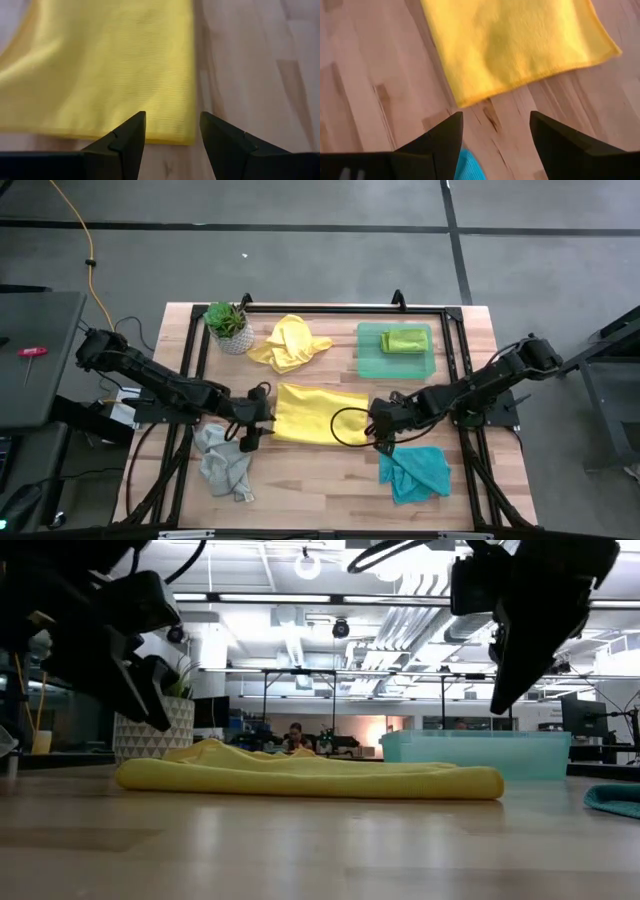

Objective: Fold microfiber towels
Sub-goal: Fold the bottom yellow towel

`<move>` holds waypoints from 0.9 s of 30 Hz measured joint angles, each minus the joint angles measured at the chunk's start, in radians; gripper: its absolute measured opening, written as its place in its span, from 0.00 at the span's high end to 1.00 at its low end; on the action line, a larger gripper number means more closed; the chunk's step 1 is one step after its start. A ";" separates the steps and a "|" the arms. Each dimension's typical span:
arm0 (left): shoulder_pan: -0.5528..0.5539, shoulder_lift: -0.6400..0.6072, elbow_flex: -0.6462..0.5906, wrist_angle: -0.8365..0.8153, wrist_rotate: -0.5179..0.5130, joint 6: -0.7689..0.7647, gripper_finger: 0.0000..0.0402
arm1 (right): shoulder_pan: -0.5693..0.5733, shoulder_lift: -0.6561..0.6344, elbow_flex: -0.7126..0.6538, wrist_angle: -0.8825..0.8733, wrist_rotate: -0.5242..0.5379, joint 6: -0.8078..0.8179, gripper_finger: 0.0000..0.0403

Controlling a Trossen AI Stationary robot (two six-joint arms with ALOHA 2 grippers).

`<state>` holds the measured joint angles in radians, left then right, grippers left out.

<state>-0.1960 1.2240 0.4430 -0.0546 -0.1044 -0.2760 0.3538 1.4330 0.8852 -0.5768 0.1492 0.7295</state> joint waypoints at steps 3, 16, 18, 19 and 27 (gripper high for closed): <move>-0.031 0.059 0.031 -0.004 0.007 0.035 0.55 | 0.000 0.000 0.000 0.013 0.006 0.007 0.45; -0.075 0.324 0.158 -0.085 -0.047 0.070 0.56 | 0.000 0.000 0.000 0.064 0.018 0.023 0.45; -0.075 0.333 0.160 -0.082 -0.050 0.063 0.59 | 0.000 0.000 0.000 0.115 0.017 0.022 0.45; -0.075 0.333 0.160 -0.082 -0.049 0.062 0.61 | 0.000 0.000 0.000 0.148 0.014 0.016 0.45; -0.075 0.328 0.158 -0.082 -0.066 0.054 0.89 | 0.000 0.094 0.000 0.328 -0.042 -0.246 0.45</move>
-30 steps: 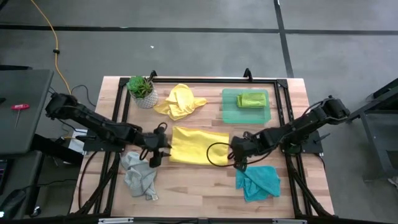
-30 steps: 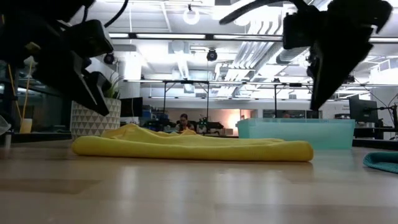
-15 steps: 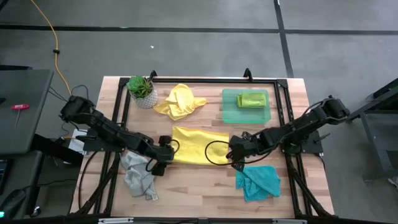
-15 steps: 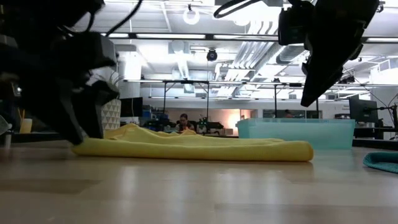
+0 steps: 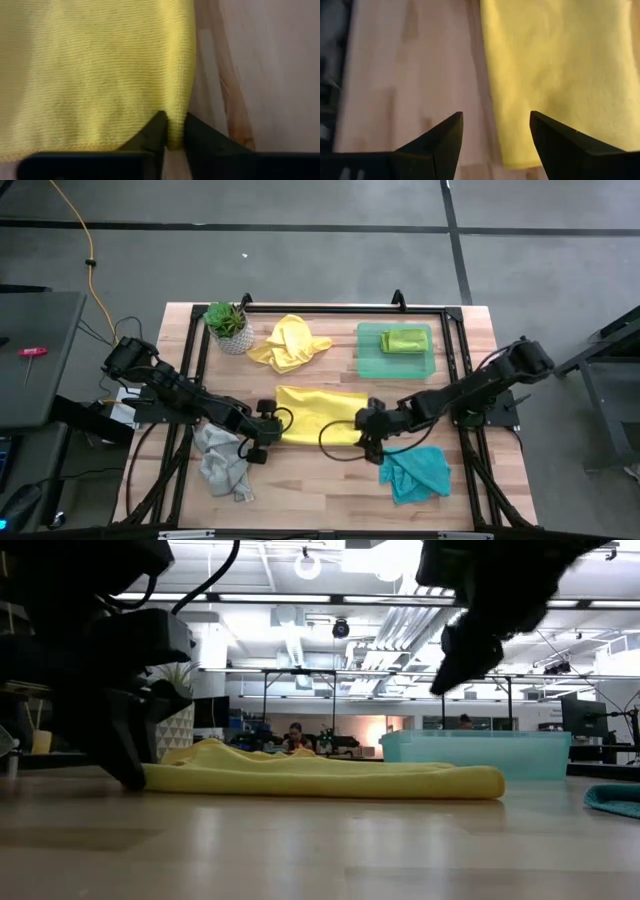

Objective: Fold microfiber towels
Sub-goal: Fold the bottom yellow towel

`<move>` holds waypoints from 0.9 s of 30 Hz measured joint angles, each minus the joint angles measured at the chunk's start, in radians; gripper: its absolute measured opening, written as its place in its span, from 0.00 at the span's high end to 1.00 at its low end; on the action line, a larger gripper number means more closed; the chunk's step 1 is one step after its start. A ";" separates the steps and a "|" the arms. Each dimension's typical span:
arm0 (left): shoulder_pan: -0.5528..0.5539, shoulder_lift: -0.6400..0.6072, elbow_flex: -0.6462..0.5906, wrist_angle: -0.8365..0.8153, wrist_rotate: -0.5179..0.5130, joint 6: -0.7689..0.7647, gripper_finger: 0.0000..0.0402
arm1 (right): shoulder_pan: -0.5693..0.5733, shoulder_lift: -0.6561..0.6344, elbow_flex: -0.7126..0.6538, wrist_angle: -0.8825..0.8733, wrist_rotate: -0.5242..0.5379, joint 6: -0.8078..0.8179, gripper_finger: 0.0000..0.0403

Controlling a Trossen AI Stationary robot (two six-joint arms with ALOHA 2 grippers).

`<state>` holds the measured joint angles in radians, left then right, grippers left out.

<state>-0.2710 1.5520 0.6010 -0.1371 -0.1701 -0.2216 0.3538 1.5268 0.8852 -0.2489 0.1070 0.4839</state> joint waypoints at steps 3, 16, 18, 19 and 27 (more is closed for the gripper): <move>0.001 -0.001 0.000 -0.005 0.001 -0.025 0.98 | 0.000 0.063 0.000 -0.004 -0.009 -0.052 0.45; 0.000 -0.001 -0.001 -0.005 0.000 -0.080 0.99 | 0.000 0.234 0.005 -0.005 -0.044 -0.143 0.51; 0.000 -0.001 -0.001 -0.005 0.000 -0.090 0.99 | 0.001 0.235 0.005 -0.008 -0.033 -0.146 0.55; 0.000 -0.001 -0.001 -0.005 0.001 -0.095 0.99 | 0.001 0.236 0.004 -0.009 -0.028 -0.150 0.57; 0.002 -0.001 -0.001 0.007 0.072 -0.224 1.00 | -0.001 0.215 0.001 -0.058 -0.064 -0.062 0.94</move>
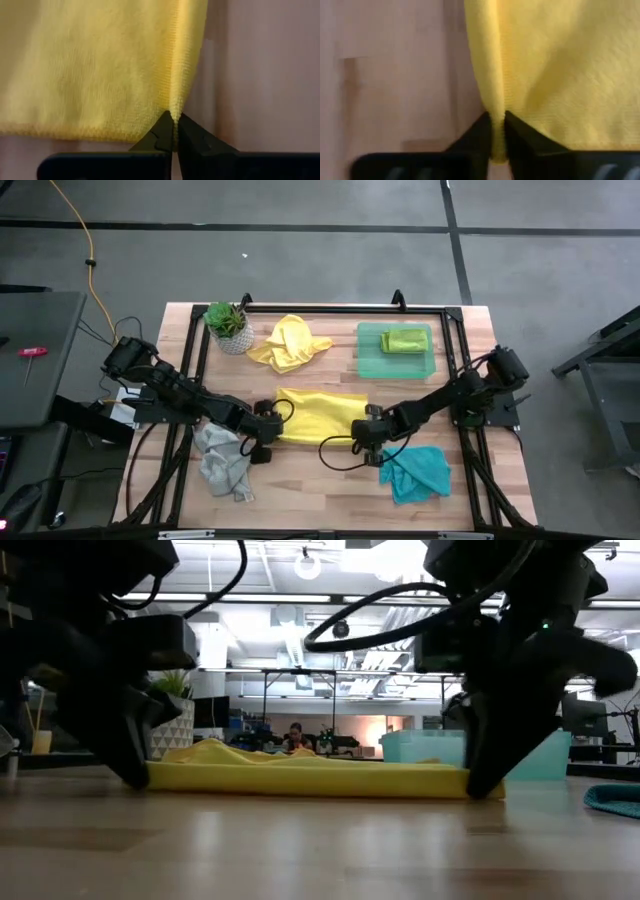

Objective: Fold microfiber towels
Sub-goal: Fold the bottom yellow towel

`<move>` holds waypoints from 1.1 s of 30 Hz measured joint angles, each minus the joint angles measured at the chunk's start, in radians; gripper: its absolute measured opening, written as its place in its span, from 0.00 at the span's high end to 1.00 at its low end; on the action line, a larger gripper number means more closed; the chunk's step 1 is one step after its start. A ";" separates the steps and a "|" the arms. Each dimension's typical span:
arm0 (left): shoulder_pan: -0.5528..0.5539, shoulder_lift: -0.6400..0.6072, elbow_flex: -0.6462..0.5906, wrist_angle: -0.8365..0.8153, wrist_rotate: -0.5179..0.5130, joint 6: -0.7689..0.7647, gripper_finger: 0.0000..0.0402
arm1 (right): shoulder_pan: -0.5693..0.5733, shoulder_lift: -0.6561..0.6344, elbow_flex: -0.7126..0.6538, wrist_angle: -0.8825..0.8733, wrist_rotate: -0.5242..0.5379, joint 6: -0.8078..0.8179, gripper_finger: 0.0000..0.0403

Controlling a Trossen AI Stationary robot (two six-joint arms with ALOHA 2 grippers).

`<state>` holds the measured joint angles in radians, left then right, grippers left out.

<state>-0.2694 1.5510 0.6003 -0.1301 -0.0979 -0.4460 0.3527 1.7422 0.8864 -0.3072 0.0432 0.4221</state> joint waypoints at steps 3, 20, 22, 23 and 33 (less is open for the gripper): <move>0.008 -0.014 -0.002 -0.001 0.077 -0.056 1.00 | 0.002 -0.040 -0.002 -0.003 -0.059 0.085 0.96; 0.198 -0.375 -0.003 -0.100 0.191 -0.127 1.00 | -0.121 -0.406 -0.003 -0.084 -0.163 0.153 1.00; 0.243 -0.435 -0.003 -0.128 0.198 -0.135 1.00 | -0.152 -0.450 -0.003 -0.090 -0.157 0.149 1.00; 0.265 -0.460 -0.001 -0.124 0.207 -0.150 1.00 | -0.169 -0.471 -0.003 -0.094 -0.157 0.147 1.00; 0.502 -0.700 -0.001 -0.148 0.339 -0.250 1.00 | -0.342 -0.638 -0.002 -0.101 -0.204 0.146 1.00</move>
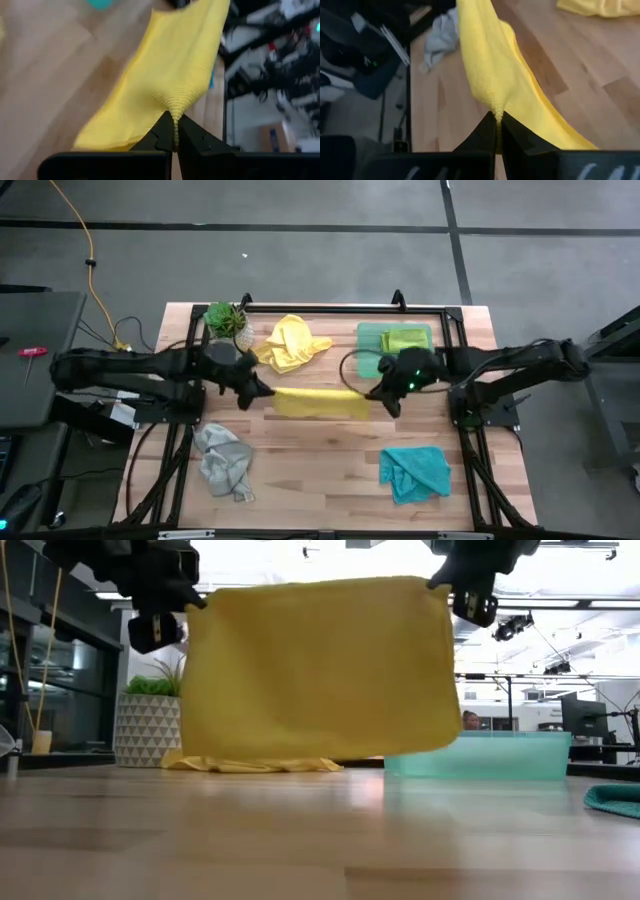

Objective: Fold microfiber towels
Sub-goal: Fold the bottom yellow towel

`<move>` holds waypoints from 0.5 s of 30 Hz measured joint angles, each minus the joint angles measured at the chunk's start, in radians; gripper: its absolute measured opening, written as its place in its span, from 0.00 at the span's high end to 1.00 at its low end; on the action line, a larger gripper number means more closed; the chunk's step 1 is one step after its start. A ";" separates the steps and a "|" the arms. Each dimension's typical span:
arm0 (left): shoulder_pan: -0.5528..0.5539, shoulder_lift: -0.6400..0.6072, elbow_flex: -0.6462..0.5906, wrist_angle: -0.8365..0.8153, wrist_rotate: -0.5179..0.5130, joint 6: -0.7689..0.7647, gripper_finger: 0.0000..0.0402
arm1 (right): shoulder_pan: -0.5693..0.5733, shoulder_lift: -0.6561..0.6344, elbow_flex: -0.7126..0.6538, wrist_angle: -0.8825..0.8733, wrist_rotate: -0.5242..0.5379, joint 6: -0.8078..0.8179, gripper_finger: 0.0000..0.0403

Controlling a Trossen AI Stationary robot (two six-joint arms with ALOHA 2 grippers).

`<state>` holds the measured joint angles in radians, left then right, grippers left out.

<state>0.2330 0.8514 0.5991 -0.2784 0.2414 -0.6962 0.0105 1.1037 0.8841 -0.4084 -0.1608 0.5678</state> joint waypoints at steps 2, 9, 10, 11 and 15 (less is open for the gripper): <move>0.054 -0.031 0.002 0.006 0.011 0.013 1.00 | -0.041 -0.012 0.001 -0.022 -0.011 -0.015 1.00; 0.255 -0.048 0.002 -0.036 0.018 0.207 1.00 | -0.191 0.031 0.011 -0.059 -0.004 -0.195 1.00; 0.281 -0.045 0.002 -0.039 0.018 0.244 1.00 | -0.210 0.042 0.024 -0.065 0.004 -0.224 1.00; 0.303 -0.044 0.002 -0.041 0.017 0.276 1.00 | -0.223 0.050 0.040 -0.074 0.019 -0.255 1.00; 0.324 -0.056 0.002 -0.069 -0.049 0.414 1.00 | -0.203 0.090 0.129 -0.121 0.133 -0.367 1.00</move>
<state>0.5568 0.7955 0.6006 -0.3478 0.1923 -0.2819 -0.1923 1.1937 1.0134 -0.5299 -0.0276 0.2004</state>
